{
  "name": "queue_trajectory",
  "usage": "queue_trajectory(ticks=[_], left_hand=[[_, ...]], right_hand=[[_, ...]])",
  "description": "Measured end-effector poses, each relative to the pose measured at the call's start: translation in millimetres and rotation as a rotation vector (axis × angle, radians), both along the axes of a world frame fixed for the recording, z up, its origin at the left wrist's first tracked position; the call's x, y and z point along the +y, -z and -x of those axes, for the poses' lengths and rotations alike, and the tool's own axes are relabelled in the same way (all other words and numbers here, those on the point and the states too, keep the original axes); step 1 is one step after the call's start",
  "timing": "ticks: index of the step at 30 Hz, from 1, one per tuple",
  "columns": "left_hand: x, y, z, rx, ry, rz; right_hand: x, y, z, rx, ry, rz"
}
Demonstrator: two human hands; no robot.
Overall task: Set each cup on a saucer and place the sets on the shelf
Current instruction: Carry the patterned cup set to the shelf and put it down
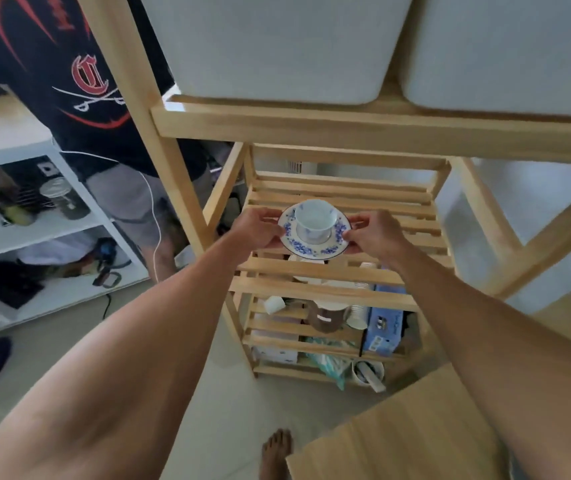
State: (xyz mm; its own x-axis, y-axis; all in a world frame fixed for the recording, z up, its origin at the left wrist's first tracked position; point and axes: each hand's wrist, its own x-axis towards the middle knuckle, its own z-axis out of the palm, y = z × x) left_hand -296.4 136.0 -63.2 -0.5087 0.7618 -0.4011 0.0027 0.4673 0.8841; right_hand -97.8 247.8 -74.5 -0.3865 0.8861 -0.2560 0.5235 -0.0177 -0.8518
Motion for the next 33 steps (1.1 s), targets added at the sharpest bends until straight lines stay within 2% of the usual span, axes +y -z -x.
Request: queue_trajectory(ticks=[11, 17, 23, 29, 33], left_hand=[[71.8, 50.9, 62.9, 0.067, -0.113, 0.0], [101.9, 67.2, 86.7, 0.246, -0.175, 0.061], [113.5, 68.6, 98.1, 0.249, -0.223, 0.065], [100.6, 67.3, 86.4, 0.296, -0.274, 0.005], [74.1, 49.3, 43.9, 0.412, -0.228, -0.022]], right_hand=[[69.6, 43.3, 78.7, -0.042, -0.036, -0.079], [87.8, 46.8, 101.2, 0.002, -0.033, -0.019], [97.9, 49.2, 117.1, 0.015, -0.022, -0.049], [82.5, 42.7, 103.4, 0.041, 0.035, -0.055], [53.9, 15.2, 56.1, -0.066, 0.0, -0.025]])
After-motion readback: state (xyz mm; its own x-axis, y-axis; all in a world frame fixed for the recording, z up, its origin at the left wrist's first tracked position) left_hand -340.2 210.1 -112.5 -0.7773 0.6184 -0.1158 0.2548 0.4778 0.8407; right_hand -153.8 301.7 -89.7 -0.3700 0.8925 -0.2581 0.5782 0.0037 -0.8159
